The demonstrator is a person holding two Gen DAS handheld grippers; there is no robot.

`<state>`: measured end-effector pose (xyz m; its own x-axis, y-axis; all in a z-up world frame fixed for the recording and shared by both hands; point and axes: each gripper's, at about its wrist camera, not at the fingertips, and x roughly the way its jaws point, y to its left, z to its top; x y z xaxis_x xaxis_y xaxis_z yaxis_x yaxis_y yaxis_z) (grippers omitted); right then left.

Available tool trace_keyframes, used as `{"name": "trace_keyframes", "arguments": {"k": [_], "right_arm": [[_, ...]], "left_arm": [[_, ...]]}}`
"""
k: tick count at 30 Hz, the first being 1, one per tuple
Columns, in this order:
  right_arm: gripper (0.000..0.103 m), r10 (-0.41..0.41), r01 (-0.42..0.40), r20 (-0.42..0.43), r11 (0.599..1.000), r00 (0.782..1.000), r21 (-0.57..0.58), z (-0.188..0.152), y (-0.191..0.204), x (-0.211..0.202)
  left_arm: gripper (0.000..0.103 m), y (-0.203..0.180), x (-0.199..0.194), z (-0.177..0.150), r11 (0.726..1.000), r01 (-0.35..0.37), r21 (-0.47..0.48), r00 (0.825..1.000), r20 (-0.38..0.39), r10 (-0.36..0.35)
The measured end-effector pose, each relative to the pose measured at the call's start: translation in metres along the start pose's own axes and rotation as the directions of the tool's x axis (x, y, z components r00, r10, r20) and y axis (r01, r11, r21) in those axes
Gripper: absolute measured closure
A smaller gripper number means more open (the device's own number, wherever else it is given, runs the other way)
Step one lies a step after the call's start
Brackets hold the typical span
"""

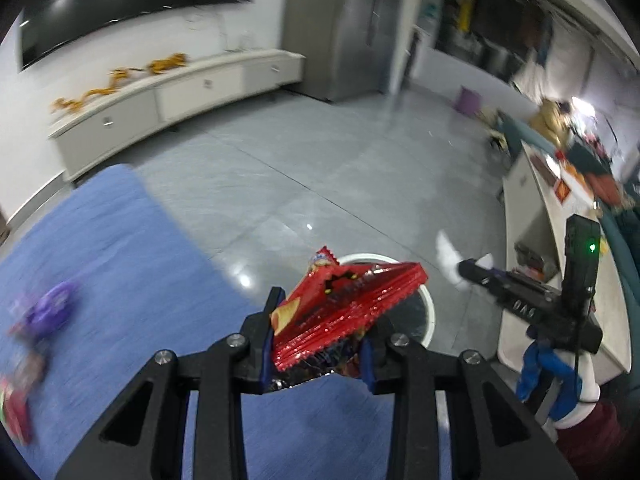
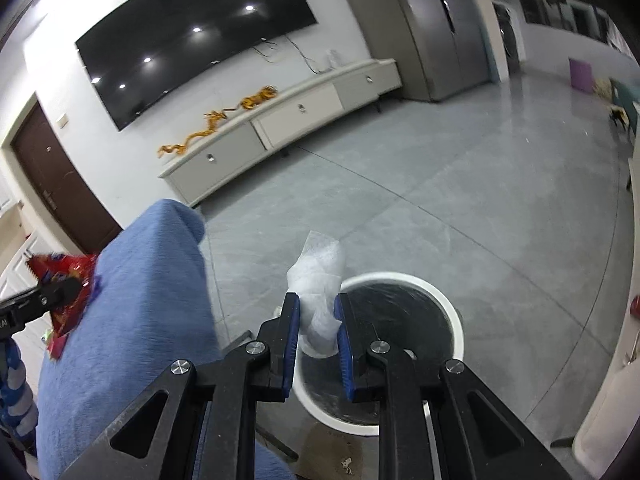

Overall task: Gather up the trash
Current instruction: 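Carry both items over the bin and open both tools to drop them, then move both open tools back toward the remaining wrappers on the rug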

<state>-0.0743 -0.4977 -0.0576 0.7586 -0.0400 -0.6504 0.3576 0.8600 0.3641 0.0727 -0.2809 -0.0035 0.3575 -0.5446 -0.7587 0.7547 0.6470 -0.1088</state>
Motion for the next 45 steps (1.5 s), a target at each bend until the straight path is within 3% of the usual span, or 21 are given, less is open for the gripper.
{"name": "trace_keyframes", "arguments": {"k": [6, 12, 16, 19, 25, 34, 42, 45], "right_arm": [[0.085, -0.019, 0.022, -0.055, 0.998, 0.998, 0.053, -0.006, -0.032, 0.033], [0.082, -0.032, 0.040, -0.097, 0.996, 0.995, 0.083, -0.015, -0.051, 0.060], [0.062, -0.047, 0.058, -0.106, 0.993, 0.993, 0.104, -0.019, -0.063, 0.065], [0.060, -0.056, 0.070, -0.106, 0.990, 0.993, 0.124, -0.021, -0.068, 0.064], [0.060, -0.072, 0.084, -0.091, 0.986, 0.993, 0.142, -0.022, -0.070, 0.045], [0.060, -0.079, 0.082, -0.029, 0.989, 0.996, 0.124, -0.019, -0.045, 0.000], [0.060, -0.055, 0.053, 0.044, 0.997, 0.998, 0.049, -0.007, 0.001, -0.039], [0.060, -0.037, 0.036, 0.053, 0.999, 0.998, 0.013, -0.004, 0.023, -0.044]], "left_arm": [[0.070, -0.048, 0.081, 0.028, 0.997, 0.045, 0.064, 0.995, -0.091, -0.039], [0.047, -0.060, 0.130, 0.040, 0.997, 0.074, 0.020, 0.989, -0.134, -0.070], [0.042, -0.062, 0.141, 0.044, 0.996, 0.092, -0.009, 0.985, -0.149, -0.092], [0.042, -0.062, 0.144, 0.045, 0.995, 0.094, -0.020, 0.984, -0.153, -0.096], [0.042, -0.060, 0.124, 0.038, 0.997, 0.081, -0.011, 0.988, -0.133, -0.082], [0.042, -0.029, 0.053, 0.017, 0.999, 0.027, -0.035, 0.998, -0.050, -0.029], [0.042, 0.037, -0.028, -0.022, 0.993, -0.052, -0.105, 0.997, 0.042, 0.057], [0.042, 0.068, -0.062, -0.043, 0.984, -0.112, -0.138, 0.989, 0.076, 0.123]]}}
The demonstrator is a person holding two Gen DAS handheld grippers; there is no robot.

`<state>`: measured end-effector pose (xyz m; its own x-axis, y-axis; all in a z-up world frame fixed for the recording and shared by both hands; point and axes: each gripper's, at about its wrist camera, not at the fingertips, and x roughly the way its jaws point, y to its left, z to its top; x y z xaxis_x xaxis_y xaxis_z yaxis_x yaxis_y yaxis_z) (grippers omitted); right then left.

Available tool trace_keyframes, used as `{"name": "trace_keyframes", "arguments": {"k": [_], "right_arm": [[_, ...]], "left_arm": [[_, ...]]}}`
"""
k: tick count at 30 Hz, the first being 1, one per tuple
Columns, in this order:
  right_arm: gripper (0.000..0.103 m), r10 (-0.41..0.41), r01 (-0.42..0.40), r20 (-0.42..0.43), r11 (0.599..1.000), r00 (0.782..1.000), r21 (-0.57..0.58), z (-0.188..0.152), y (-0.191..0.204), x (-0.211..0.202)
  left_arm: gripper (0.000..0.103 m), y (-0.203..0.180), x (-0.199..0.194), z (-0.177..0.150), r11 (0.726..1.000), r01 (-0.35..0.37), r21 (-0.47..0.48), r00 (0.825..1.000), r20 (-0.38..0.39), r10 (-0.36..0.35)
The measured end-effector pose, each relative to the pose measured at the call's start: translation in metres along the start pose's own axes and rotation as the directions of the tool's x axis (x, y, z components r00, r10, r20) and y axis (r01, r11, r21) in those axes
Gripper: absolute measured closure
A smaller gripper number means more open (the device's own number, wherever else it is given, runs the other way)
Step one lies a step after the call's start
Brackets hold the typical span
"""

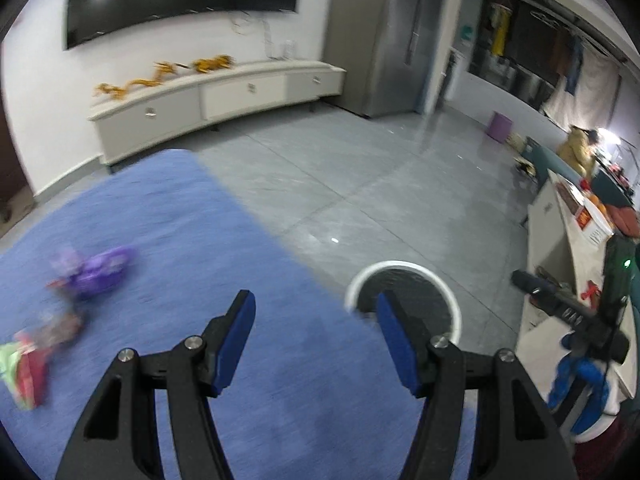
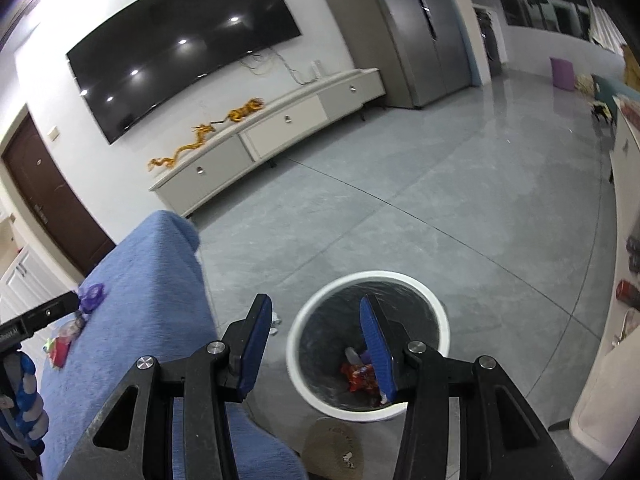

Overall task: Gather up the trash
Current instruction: 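Move both open tools back toward the remaining wrappers on the rug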

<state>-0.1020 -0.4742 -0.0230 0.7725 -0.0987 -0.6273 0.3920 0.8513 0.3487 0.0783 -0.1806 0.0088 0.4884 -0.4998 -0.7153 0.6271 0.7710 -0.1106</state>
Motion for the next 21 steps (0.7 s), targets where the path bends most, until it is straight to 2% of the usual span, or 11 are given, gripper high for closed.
{"name": "trace_keyframes", "arguments": {"k": [6, 10, 16, 21], "right_arm": [[0.059, 0.049, -0.049, -0.006, 0.995, 0.999, -0.086, 0.002, 0.048, -0.002], [0.058, 0.089, -0.092, -0.026, 0.984, 0.996, -0.152, 0.002, 0.088, 0.005], [0.055, 0.151, -0.166, -0.078, 0.952, 0.985, -0.255, -0.002, 0.143, 0.024], [0.054, 0.185, -0.219, -0.135, 0.927, 0.973, -0.305, -0.009, 0.174, 0.046]], "left_arm": [[0.042, 0.077, -0.054, -0.032, 0.991, -0.092, -0.097, 0.994, 0.055, 0.098], [0.042, 0.121, -0.071, -0.049, 0.977, -0.124, -0.172, 0.989, 0.061, 0.137], [0.042, 0.177, -0.086, -0.067, 0.941, -0.171, -0.293, 0.978, 0.062, 0.197], [0.042, 0.221, -0.092, -0.087, 0.901, -0.259, -0.349, 0.957, 0.033, 0.288]]}}
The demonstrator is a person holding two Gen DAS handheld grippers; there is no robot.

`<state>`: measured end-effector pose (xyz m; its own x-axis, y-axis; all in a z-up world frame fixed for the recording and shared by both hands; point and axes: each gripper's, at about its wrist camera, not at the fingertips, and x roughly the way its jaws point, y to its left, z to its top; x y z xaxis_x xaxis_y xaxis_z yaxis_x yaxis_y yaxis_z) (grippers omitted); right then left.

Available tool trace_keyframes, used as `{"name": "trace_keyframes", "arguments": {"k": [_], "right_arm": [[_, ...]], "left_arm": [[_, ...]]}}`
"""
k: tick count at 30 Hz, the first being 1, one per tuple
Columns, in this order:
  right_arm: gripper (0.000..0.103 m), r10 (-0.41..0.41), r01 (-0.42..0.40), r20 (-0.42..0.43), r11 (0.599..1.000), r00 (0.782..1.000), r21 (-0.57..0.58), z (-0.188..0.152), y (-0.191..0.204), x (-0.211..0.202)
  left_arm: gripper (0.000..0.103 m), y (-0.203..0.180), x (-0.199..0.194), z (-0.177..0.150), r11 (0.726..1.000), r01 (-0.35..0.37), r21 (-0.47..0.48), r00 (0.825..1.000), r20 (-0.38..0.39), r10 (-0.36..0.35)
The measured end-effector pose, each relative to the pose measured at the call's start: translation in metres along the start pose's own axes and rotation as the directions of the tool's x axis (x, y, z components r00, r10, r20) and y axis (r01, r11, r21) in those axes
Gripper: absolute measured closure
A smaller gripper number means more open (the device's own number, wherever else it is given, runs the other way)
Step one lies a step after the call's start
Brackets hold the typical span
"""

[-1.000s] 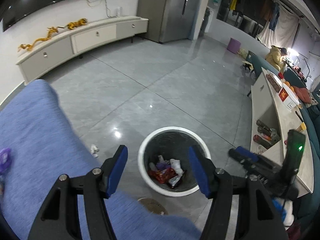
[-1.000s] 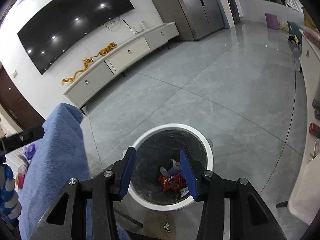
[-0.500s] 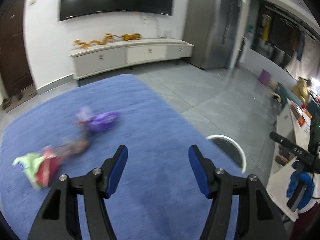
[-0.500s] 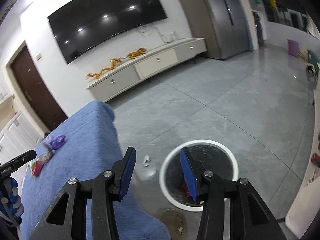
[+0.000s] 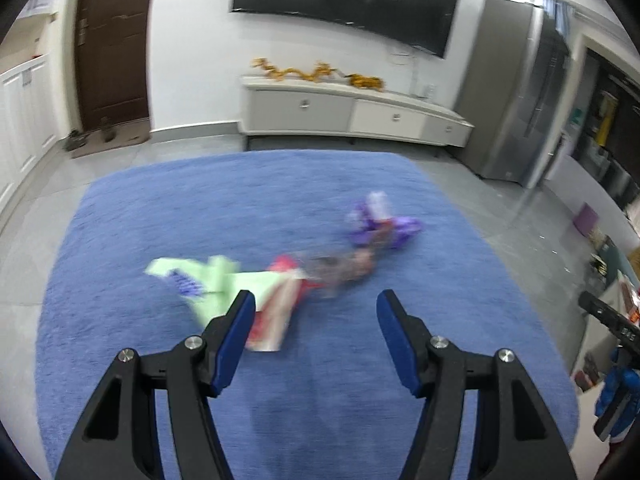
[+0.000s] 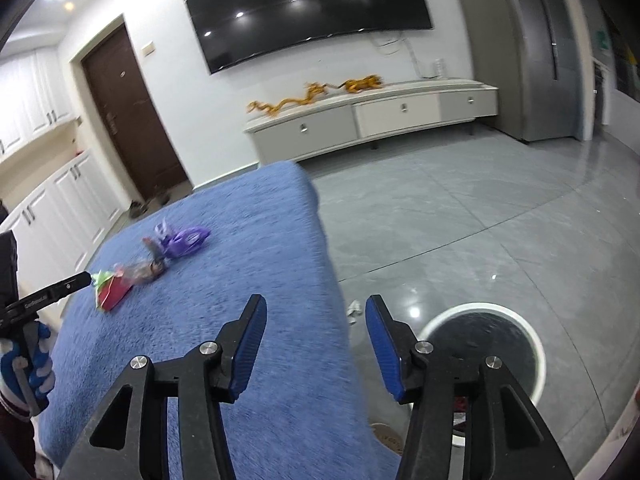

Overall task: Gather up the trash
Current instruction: 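Move both open tools back toward the remaining wrappers on the rug, then grasp the green printed bag with left tool while right tool grasps purple wrapper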

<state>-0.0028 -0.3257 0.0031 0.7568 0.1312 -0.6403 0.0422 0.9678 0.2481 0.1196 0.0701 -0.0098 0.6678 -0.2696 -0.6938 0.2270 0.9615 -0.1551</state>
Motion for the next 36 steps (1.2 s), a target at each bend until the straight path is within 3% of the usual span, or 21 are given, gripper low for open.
{"name": "trace_keyframes", "arguments": {"k": [6, 14, 19, 28, 36], "right_arm": [[0.054, 0.034, -0.035, -0.049, 0.999, 0.998, -0.023, 0.006, 0.021, 0.034], [0.054, 0.076, -0.084, -0.085, 0.992, 0.993, -0.095, 0.023, 0.056, 0.069], [0.054, 0.115, -0.130, -0.109, 0.982, 0.987, -0.137, 0.034, 0.077, 0.095], [0.052, 0.187, -0.211, -0.150, 0.962, 0.971, -0.171, 0.056, 0.118, 0.151], [0.043, 0.258, -0.278, -0.183, 0.956, 0.949, -0.097, 0.065, 0.134, 0.193]], "left_arm": [[0.042, 0.051, 0.019, 0.001, 0.991, -0.070, -0.116, 0.997, -0.022, 0.068], [0.042, 0.091, 0.053, 0.004, 0.961, -0.032, -0.275, 0.998, -0.061, 0.016], [0.042, 0.098, 0.064, 0.004, 0.956, 0.005, -0.294, 0.999, -0.050, -0.021], [0.045, 0.103, 0.083, 0.013, 0.967, 0.000, -0.256, 1.000, -0.026, -0.007], [0.048, 0.105, 0.091, 0.019, 0.961, 0.026, -0.274, 1.000, -0.005, -0.028]]}}
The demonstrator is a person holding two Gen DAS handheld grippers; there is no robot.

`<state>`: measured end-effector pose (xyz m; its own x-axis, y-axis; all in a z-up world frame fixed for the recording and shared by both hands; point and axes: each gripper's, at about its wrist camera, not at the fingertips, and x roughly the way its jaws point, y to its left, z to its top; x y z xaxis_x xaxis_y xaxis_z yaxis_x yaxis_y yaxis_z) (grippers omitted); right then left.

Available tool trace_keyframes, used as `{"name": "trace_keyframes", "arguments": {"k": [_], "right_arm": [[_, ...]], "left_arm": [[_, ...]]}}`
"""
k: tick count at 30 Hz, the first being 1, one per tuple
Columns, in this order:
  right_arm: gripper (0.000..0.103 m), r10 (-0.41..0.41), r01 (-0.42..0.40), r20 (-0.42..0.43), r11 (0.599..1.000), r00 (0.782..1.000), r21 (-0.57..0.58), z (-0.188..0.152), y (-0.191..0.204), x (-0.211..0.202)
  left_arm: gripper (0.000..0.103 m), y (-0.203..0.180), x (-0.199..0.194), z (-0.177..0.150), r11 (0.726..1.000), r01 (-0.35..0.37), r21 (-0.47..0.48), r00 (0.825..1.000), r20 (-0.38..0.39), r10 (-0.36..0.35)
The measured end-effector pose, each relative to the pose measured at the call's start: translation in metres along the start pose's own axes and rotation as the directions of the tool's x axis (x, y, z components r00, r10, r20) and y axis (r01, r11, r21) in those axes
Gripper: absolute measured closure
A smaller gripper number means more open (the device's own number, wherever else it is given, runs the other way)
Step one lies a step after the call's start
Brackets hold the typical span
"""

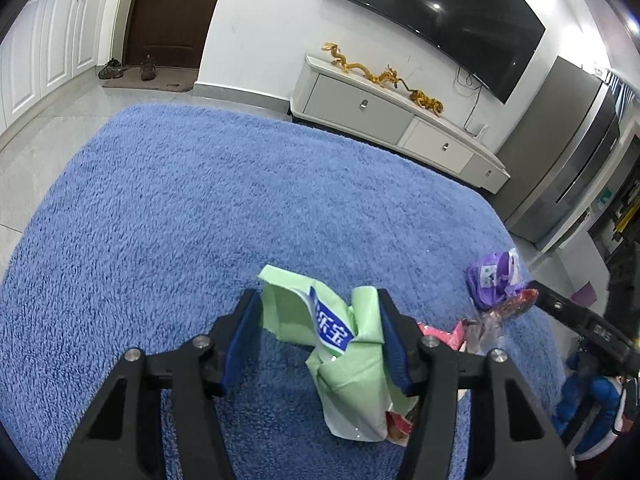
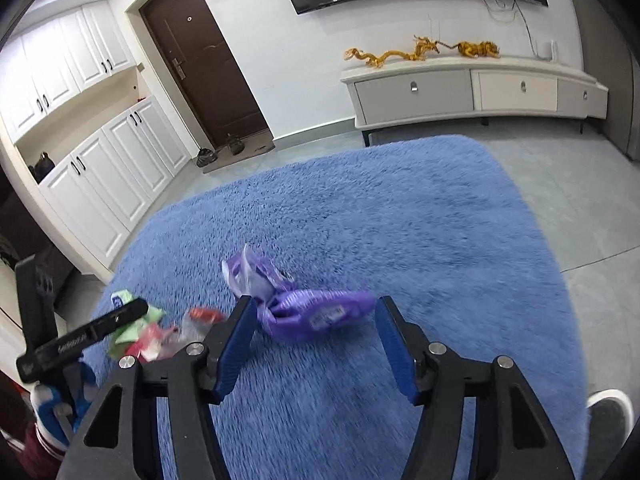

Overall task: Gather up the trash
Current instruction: 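Grasp the green printed bag with left tool while right tool grasps purple wrapper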

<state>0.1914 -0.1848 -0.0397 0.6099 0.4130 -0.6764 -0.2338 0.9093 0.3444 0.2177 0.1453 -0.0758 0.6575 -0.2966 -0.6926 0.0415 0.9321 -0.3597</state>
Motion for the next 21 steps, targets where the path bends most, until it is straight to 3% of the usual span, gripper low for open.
{"name": "trace_keyframes", "arguments": {"k": [6, 9, 10, 21], "right_arm": [[0.043, 0.039, -0.038, -0.031, 0.998, 0.999, 0.046, 0.002, -0.002, 0.022], [0.059, 0.065, -0.064, -0.024, 0.997, 0.998, 0.050, 0.006, 0.000, 0.024], [0.069, 0.076, -0.075, -0.019, 0.996, 0.997, 0.052, 0.007, 0.000, 0.023], [0.090, 0.043, -0.044, 0.041, 0.999, 0.998, 0.022, -0.002, -0.004, -0.022]], "left_arm": [[0.048, 0.008, -0.005, -0.004, 1.000, 0.018, -0.013, 1.000, 0.005, -0.018], [0.050, 0.011, -0.006, -0.006, 1.000, 0.025, -0.019, 1.000, 0.008, -0.025], [0.054, 0.013, -0.007, -0.007, 0.999, 0.029, -0.018, 1.000, 0.010, -0.029], [0.081, 0.005, -0.030, -0.014, 0.999, 0.032, 0.028, 0.999, 0.033, -0.033]]}}
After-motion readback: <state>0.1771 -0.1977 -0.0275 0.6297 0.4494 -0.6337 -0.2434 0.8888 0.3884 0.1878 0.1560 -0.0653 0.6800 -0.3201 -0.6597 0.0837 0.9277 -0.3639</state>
